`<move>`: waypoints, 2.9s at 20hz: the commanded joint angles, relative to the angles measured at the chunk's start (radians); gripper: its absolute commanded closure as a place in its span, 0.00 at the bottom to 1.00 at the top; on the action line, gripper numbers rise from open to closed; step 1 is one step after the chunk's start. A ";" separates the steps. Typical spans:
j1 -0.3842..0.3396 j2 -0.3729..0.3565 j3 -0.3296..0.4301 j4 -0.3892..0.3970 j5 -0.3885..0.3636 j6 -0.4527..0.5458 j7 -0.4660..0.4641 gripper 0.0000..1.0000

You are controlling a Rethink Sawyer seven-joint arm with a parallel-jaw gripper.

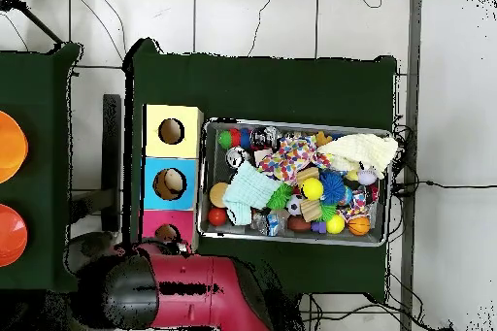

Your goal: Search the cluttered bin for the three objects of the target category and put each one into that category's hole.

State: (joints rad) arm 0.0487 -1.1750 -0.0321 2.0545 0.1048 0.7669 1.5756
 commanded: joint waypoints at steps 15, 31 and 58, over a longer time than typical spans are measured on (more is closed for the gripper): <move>0.019 -0.011 -0.026 0.036 0.036 0.029 0.210 0.00; -0.039 0.195 0.072 0.220 0.108 -0.445 0.175 0.00; 0.039 0.247 0.046 -0.041 0.134 -0.179 0.231 0.00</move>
State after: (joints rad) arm 0.0805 -0.9465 -0.0483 2.1491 0.1784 0.4560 1.5756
